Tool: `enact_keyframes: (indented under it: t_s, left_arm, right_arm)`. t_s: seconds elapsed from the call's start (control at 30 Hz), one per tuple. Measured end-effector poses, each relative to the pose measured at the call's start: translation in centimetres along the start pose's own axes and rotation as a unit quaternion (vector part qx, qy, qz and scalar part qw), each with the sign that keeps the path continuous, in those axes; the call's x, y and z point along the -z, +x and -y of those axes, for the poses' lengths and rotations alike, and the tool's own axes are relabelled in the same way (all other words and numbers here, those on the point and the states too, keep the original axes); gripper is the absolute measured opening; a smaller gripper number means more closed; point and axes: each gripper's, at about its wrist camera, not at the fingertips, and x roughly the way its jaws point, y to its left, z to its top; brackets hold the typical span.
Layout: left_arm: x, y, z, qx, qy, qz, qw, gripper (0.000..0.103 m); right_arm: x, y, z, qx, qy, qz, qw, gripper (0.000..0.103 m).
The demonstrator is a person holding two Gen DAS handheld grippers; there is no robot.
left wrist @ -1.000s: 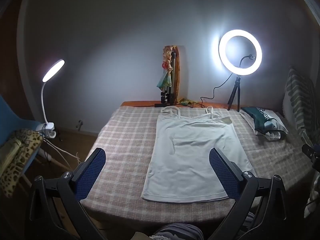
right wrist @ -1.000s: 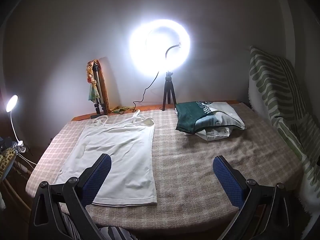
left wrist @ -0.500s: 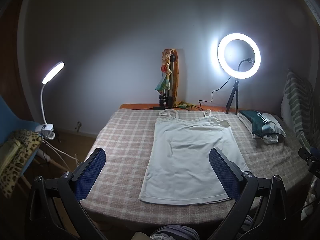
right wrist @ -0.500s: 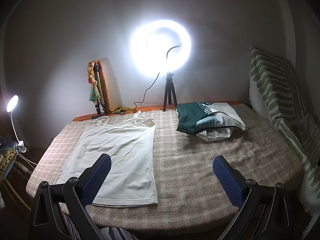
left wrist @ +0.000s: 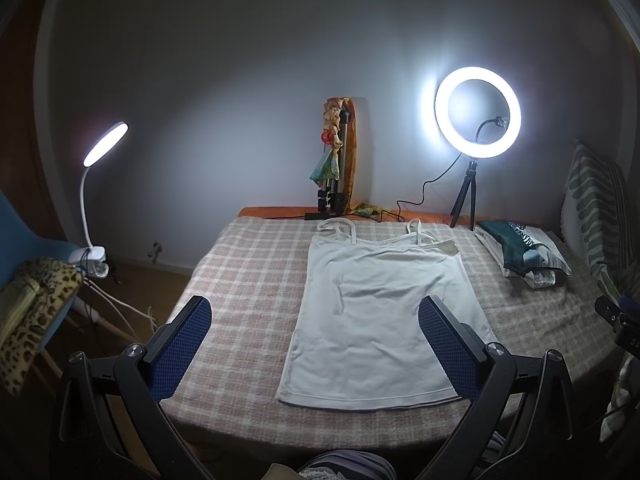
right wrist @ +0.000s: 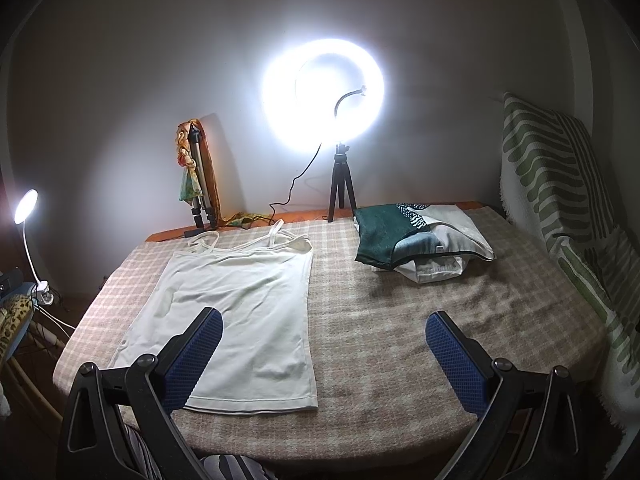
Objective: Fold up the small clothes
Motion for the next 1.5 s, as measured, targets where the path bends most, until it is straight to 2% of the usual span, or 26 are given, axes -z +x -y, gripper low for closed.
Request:
enact_keyframes:
  t_s: [1.5]
  left_arm:
    - [-0.03,0.17,-0.11,0.0,-0.002,0.0,1.0,0.103]
  right_arm:
    - [0.29,0.61,-0.45,-0.003,0.004,-0.012,1.0,0.103]
